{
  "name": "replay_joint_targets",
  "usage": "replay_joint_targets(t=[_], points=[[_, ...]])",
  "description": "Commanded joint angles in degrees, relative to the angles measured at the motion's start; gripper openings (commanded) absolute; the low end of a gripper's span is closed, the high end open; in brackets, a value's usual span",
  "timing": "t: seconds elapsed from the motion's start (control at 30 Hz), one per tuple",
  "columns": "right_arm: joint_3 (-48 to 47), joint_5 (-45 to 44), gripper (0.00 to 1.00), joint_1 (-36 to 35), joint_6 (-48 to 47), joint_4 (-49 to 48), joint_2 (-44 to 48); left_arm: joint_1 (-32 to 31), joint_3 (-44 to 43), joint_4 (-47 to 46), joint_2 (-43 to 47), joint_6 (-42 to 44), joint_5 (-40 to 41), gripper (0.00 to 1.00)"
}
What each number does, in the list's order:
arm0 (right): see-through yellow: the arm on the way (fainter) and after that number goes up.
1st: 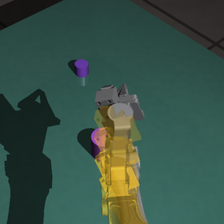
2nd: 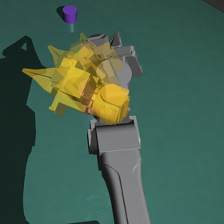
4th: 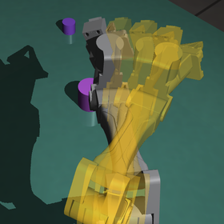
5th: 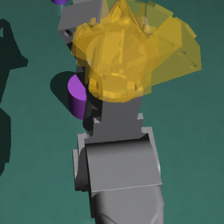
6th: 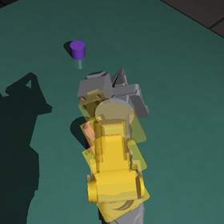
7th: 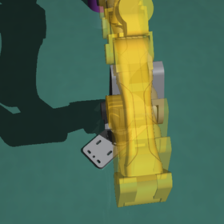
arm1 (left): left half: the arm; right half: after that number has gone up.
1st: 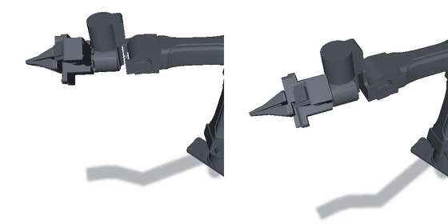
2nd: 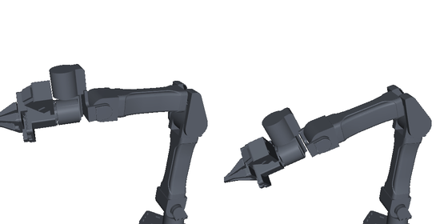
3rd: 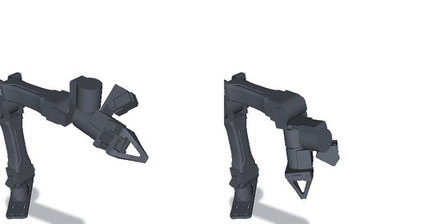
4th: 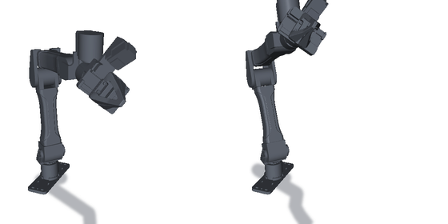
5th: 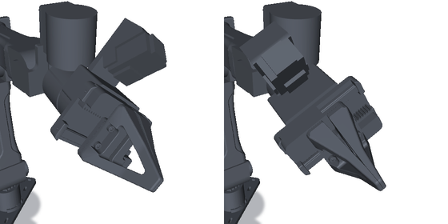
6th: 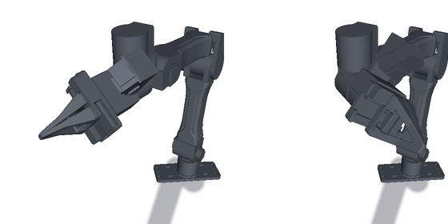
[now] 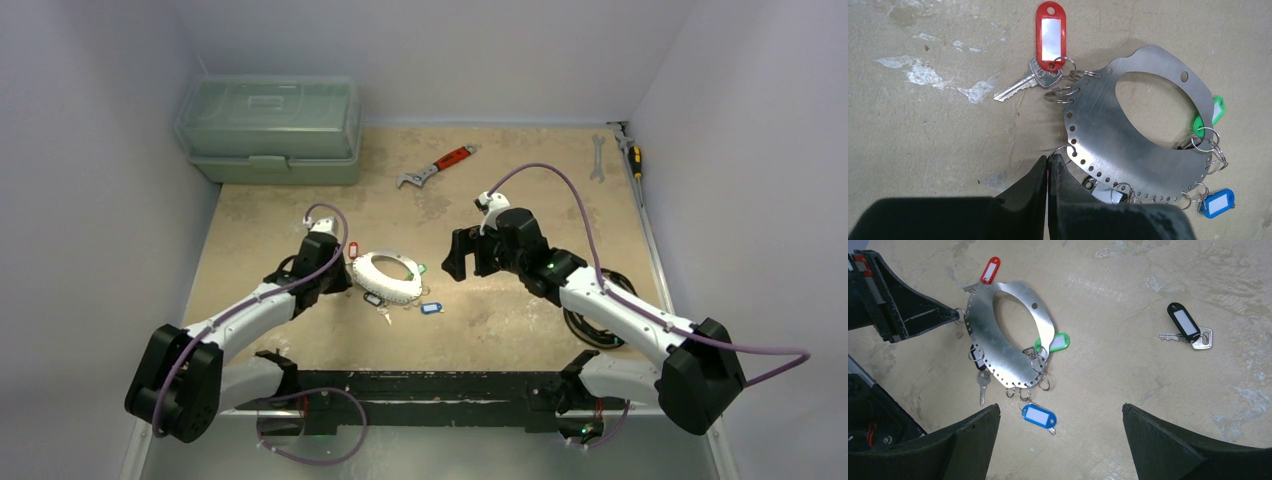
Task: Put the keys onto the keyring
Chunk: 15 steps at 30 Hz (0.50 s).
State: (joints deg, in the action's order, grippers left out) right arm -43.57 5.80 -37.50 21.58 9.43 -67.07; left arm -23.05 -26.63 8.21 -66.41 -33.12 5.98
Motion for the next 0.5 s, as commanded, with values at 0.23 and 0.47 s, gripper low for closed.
replay_joint_targets(t=[0.23,0.47], points=[[0.6,2.0,0.95,-0.2,-1.6,-1.3,3.4,-2.7,-5.1,3.4,2.9,1.3,3.1,0.00],[2.7,7.5,0.96,-0.2,-2.8,-5.4,7.5,-5.2,-8.7,6.6,3.1,1.7,3.8,0.00]])
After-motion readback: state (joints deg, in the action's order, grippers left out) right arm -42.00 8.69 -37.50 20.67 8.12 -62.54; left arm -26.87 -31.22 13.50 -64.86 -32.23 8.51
